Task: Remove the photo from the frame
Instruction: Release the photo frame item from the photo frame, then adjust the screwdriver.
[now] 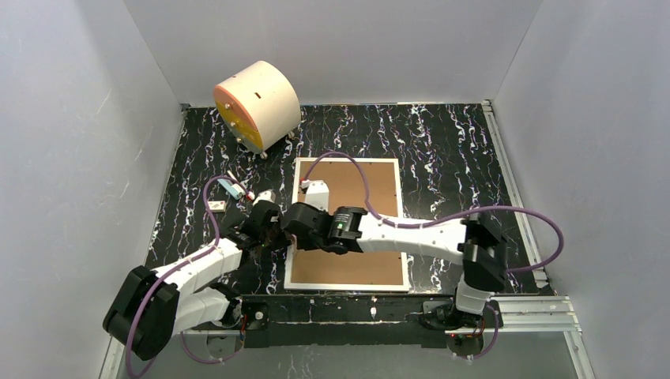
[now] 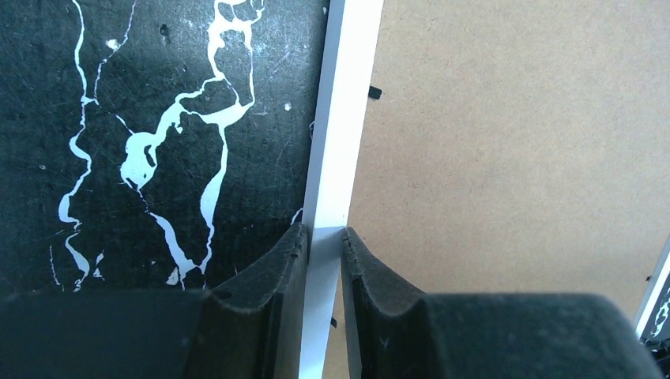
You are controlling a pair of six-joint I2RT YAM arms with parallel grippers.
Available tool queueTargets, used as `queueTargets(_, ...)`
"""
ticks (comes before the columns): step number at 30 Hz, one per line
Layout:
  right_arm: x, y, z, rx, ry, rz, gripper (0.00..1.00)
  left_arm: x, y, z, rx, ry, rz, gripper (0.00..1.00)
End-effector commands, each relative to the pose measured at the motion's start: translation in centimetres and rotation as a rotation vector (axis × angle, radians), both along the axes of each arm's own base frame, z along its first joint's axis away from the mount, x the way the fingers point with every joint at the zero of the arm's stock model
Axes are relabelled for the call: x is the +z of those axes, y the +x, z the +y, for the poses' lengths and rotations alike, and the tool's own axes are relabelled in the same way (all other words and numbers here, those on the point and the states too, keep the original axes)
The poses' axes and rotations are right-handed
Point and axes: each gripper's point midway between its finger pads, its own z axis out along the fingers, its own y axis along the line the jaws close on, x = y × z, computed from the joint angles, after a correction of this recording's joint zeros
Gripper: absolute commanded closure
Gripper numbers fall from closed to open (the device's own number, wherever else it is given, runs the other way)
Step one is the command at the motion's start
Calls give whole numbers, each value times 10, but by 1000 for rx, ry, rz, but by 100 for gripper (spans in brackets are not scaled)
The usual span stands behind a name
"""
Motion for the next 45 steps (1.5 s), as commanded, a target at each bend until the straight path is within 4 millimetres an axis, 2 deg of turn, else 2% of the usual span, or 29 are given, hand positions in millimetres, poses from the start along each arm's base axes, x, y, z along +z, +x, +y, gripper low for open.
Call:
queueTargets(1,30,4,-19,-63,104,-19,99,-4,-13,1,-35,17,42,100)
queueTargets(9,24,4,-40,-77,216,22,99,-2,-17,-11,-95,-29,52,100)
queueTargets(18,38,33,-88,-104,487,-12,99,1,-22,-37,-202,-134,53,100)
queueTargets(20,33,39,-102,-108,540,-24,99,3,-22,-43,-226,-150,41,100)
queueTargets(23,44,46,-113,-70,607,-84,99,1,-23,-45,-219,-151,46,100)
queueTargets(26,43,53,-126,-92,608,-126,99,1,-24,-46,-222,-160,44,99)
queueTargets(32,35,58,-133,-69,619,-101,99,0,-24,-42,-209,-140,43,63)
queueTargets(35,29,60,-133,-76,623,-104,99,4,-22,-42,-206,-142,35,52)
queueTargets(37,27,62,-131,-72,627,-114,99,6,-23,-43,-207,-145,35,50)
queueTargets(42,26,63,-124,-30,647,-140,99,7,-27,-35,-210,-106,46,39)
queueTargets(45,26,64,-125,-24,639,-156,99,17,-25,-30,-202,-86,26,32)
